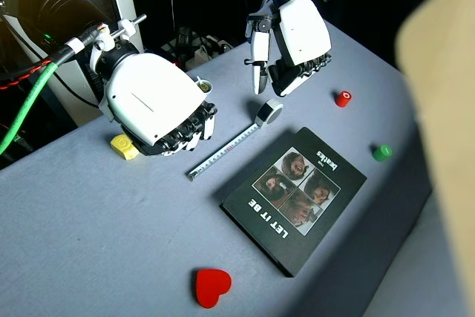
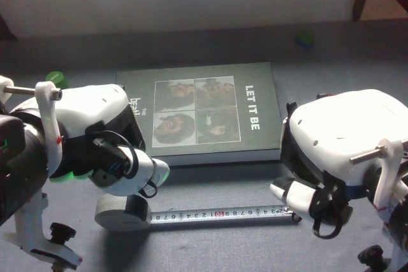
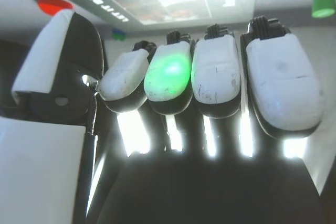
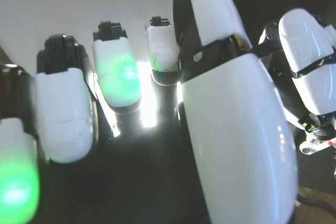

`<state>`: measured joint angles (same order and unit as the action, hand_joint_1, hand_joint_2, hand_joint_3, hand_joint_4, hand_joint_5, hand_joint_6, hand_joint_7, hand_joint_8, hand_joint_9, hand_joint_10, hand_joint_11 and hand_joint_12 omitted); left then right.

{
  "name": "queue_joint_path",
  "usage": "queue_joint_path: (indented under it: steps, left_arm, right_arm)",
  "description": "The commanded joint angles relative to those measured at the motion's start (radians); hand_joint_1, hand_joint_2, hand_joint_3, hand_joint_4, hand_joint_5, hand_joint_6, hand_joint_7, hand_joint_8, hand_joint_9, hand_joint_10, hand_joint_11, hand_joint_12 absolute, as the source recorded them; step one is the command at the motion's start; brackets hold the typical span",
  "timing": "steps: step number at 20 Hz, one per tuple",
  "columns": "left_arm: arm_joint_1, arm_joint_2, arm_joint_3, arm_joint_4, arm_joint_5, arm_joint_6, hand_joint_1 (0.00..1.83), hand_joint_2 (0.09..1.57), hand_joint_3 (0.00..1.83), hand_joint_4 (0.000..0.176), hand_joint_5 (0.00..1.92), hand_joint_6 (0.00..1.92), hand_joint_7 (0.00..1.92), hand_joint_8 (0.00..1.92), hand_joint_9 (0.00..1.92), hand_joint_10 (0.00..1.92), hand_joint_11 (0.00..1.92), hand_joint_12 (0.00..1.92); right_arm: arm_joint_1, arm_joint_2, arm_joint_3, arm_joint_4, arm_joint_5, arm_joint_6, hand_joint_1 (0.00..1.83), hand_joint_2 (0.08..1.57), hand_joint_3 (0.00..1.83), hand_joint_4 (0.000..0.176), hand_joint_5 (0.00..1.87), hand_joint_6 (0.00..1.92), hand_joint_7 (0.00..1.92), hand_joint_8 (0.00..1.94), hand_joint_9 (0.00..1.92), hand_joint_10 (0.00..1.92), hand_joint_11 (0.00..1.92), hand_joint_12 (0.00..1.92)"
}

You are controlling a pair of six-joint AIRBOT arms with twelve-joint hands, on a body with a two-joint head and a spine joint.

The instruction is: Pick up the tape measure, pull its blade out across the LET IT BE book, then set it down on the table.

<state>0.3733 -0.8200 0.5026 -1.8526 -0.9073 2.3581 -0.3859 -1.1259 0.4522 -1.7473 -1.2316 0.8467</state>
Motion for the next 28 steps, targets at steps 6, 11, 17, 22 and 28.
queue_joint_path:
  steps: [6, 11, 17, 22, 28]
  left_arm:
    - [-0.005, -0.001, 0.001, 0.083, -0.010, -0.004, 0.35, 1.10, 0.00, 0.024, 0.28, 0.00, 0.29, 0.00, 0.24, 0.01, 0.11, 0.57]
    - [-0.035, 0.001, 0.022, 0.080, 0.016, -0.003, 0.36, 1.10, 0.00, 0.019, 0.27, 0.00, 0.28, 0.00, 0.24, 0.00, 0.10, 0.57]
    - [-0.092, 0.009, 0.071, 0.085, 0.128, 0.016, 0.57, 0.97, 0.00, 0.001, 0.31, 0.00, 0.29, 0.00, 0.26, 0.00, 0.10, 0.54]
    - [-0.074, 0.054, 0.094, 0.113, 0.200, 0.000, 0.78, 0.98, 0.00, 0.001, 0.31, 0.01, 0.28, 0.00, 0.24, 0.00, 0.11, 0.54]
    - [-0.049, 0.060, 0.108, 0.132, 0.267, 0.020, 0.94, 1.05, 0.00, 0.000, 0.47, 0.01, 0.43, 0.01, 0.38, 0.01, 0.22, 0.57]
  right_arm:
    - [-0.001, 0.010, -0.006, -0.084, -0.036, -0.019, 0.07, 1.20, 0.00, 0.041, 0.18, 0.00, 0.21, 0.01, 0.16, 0.00, 0.00, 0.65]
    - [-0.005, 0.010, -0.008, -0.084, -0.036, -0.019, 0.09, 1.20, 0.00, 0.031, 0.18, 0.00, 0.22, 0.00, 0.18, 0.01, 0.00, 0.72]
    - [-0.005, 0.009, -0.009, -0.084, -0.028, -0.006, 0.13, 1.19, 0.00, 0.030, 0.14, 0.00, 0.20, 0.00, 0.16, 0.00, 0.00, 0.68]
    - [-0.005, 0.009, -0.010, -0.084, -0.027, -0.004, 0.12, 1.20, 0.00, 0.022, 0.15, 0.00, 0.20, 0.00, 0.16, 0.00, 0.00, 0.72]
    - [-0.005, 0.009, -0.010, -0.084, -0.024, -0.002, 0.12, 1.20, 0.00, 0.019, 0.18, 0.01, 0.23, 0.01, 0.18, 0.00, 0.00, 0.82]
